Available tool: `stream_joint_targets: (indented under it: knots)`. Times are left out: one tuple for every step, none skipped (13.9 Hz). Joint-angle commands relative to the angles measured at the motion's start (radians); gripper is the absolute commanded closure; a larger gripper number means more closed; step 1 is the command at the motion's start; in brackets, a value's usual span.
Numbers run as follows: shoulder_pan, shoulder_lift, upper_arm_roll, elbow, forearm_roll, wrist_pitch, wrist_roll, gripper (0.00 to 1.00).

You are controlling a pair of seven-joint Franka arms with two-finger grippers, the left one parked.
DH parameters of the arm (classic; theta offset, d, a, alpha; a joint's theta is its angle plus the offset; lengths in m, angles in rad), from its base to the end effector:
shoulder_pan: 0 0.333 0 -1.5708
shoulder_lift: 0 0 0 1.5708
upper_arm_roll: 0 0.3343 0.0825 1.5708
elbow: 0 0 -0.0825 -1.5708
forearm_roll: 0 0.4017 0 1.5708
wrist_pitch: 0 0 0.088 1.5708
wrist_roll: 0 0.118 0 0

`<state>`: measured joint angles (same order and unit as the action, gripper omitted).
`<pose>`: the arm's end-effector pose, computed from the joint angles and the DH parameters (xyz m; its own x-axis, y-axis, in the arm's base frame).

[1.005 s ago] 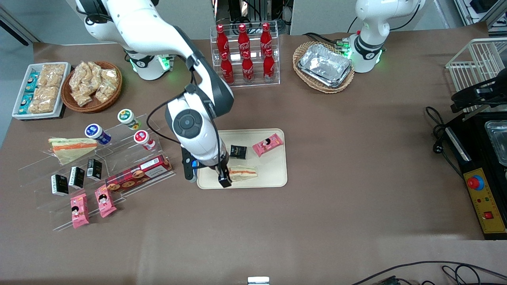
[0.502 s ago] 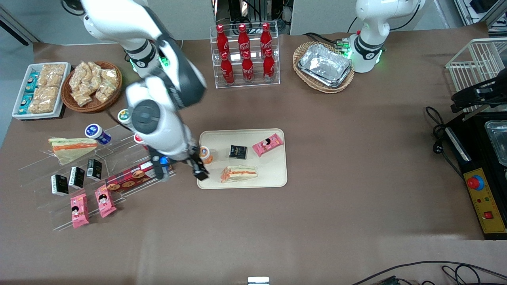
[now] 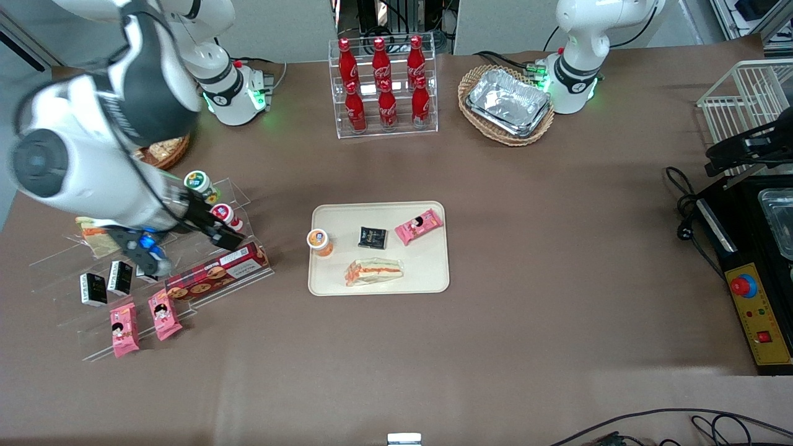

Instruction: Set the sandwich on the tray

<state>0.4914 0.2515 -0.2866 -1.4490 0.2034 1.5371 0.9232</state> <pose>0.6152 0.1734 0.5419 0.7317 -0.6526 -0.1965 -0.6587 -0.7512 0.0424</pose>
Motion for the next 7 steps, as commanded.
stream_joint_targets:
  knots:
    - [-0.054,-0.086,0.021,-0.036,-0.079,-0.076,-0.176,0.00]
    - [-0.082,-0.115,0.024,-0.054,-0.081,-0.093,-0.245,0.00]
    - [-0.114,-0.159,0.033,-0.089,-0.084,-0.095,-0.303,0.00]
    - [-0.166,-0.197,0.065,-0.115,-0.100,-0.095,-0.367,0.00]
    - [-0.222,-0.230,0.105,-0.140,-0.123,-0.094,-0.439,0.00]
    - [-0.273,-0.253,0.144,-0.152,-0.145,-0.088,-0.492,0.00]
    - [-0.324,-0.265,0.185,-0.156,-0.165,-0.086,-0.529,0.00]
